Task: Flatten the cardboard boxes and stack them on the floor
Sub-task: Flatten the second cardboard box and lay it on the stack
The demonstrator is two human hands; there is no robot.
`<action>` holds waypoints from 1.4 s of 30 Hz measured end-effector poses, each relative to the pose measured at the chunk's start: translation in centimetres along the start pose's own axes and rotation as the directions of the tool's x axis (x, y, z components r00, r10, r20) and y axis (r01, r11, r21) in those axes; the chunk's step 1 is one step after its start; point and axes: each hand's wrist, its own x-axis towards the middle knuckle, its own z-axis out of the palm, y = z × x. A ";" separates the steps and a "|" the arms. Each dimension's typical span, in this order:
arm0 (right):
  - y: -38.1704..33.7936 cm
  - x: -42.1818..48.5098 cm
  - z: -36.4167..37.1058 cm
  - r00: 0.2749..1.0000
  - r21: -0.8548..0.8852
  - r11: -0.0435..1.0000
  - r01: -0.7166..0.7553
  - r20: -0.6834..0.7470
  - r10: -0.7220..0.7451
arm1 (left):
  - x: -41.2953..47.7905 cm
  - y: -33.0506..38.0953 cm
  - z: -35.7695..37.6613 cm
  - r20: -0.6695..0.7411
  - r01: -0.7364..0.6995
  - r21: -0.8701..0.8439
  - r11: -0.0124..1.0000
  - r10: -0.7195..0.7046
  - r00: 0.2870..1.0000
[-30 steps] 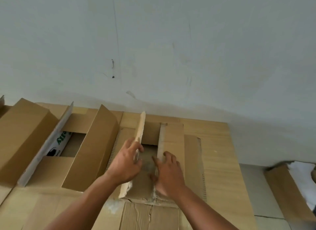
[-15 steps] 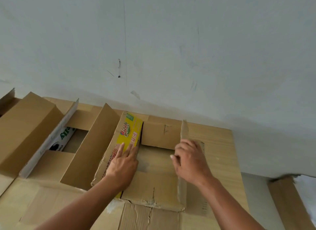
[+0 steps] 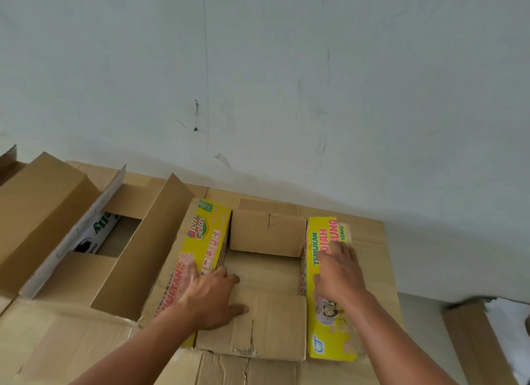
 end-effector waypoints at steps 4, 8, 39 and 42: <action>-2.1 2.5 1.0 0.978 0.061 0.976 0.209 -0.010 -0.209 | -1.1 -1.2 -1.3 -0.071 0.014 -0.211 0.977 -0.029 0.997; -4.0 4.4 1.4 0.931 -0.184 0.915 0.360 0.134 -0.340 | -2.3 -2.6 -1.7 -0.166 0.045 -0.355 0.934 -0.111 0.980; -3.1 4.3 -6.2 0.934 -0.091 0.930 0.357 0.007 -0.358 | -5.5 0.6 -3.6 -0.174 -0.089 -0.303 0.949 0.037 0.984; -2.1 5.0 -6.6 0.942 -0.011 0.951 0.308 -0.139 -0.306 | -5.5 0.5 -3.1 -0.128 -0.067 -0.204 0.977 0.041 0.991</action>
